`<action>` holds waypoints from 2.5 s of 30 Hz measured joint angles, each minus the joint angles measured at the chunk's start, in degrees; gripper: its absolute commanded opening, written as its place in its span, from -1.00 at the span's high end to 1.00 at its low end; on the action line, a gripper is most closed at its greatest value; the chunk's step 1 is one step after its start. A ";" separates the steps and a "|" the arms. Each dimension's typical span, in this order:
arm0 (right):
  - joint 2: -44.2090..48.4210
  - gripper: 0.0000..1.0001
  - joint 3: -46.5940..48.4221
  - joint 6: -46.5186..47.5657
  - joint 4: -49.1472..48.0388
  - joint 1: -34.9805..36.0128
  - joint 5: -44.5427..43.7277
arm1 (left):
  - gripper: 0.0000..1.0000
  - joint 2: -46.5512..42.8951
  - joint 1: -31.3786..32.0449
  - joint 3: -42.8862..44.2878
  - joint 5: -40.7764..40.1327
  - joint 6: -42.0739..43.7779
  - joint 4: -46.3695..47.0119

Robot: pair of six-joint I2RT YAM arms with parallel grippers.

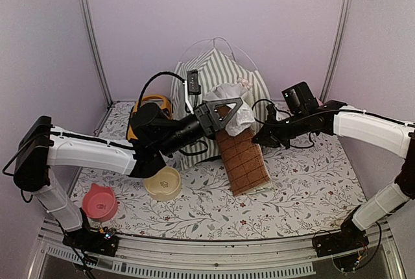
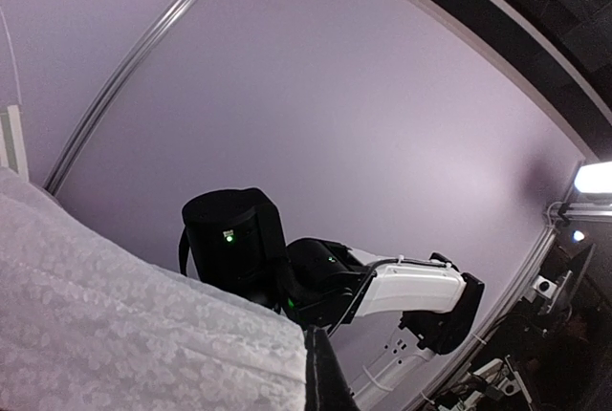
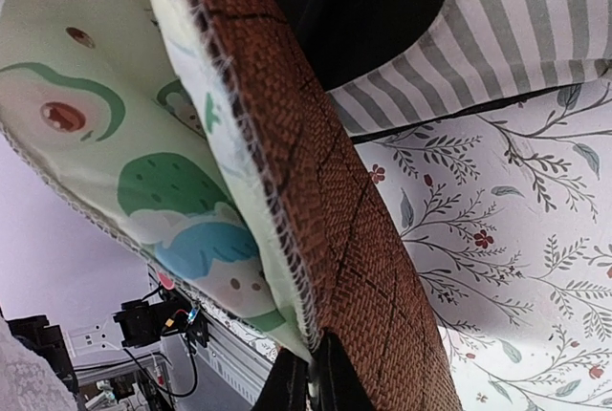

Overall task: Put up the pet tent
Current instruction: Place the cushion in the tent.

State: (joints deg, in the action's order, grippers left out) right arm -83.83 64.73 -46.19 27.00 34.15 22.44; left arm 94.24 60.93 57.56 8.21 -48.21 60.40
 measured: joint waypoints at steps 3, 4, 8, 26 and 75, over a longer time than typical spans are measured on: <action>-0.79 0.80 0.52 -0.28 0.11 -0.04 -0.57 | 1.00 0.00 0.00 -0.63 -0.22 -0.04 0.04; -0.81 0.80 0.52 -0.35 0.13 -0.04 -0.90 | 1.00 -0.02 0.02 -1.05 -0.35 -0.04 0.09; -0.81 0.78 0.50 -0.68 0.11 -0.07 -1.36 | 1.00 -0.07 0.11 -2.34 -1.16 -0.02 0.17; -2.10 0.77 0.35 0.39 0.22 4.55 -9.99 | 1.00 -1.01 0.20 -4.61 -7.13 0.15 0.59; 14.62 -0.98 -14.99 12.72 -14.51 4.79 -16.15 | 1.00 1.73 0.22 -6.75 -12.50 -0.61 -3.39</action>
State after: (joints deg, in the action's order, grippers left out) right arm -69.21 49.74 -33.47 12.49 38.94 6.28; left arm 95.96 61.14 50.81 -4.29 -48.82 57.01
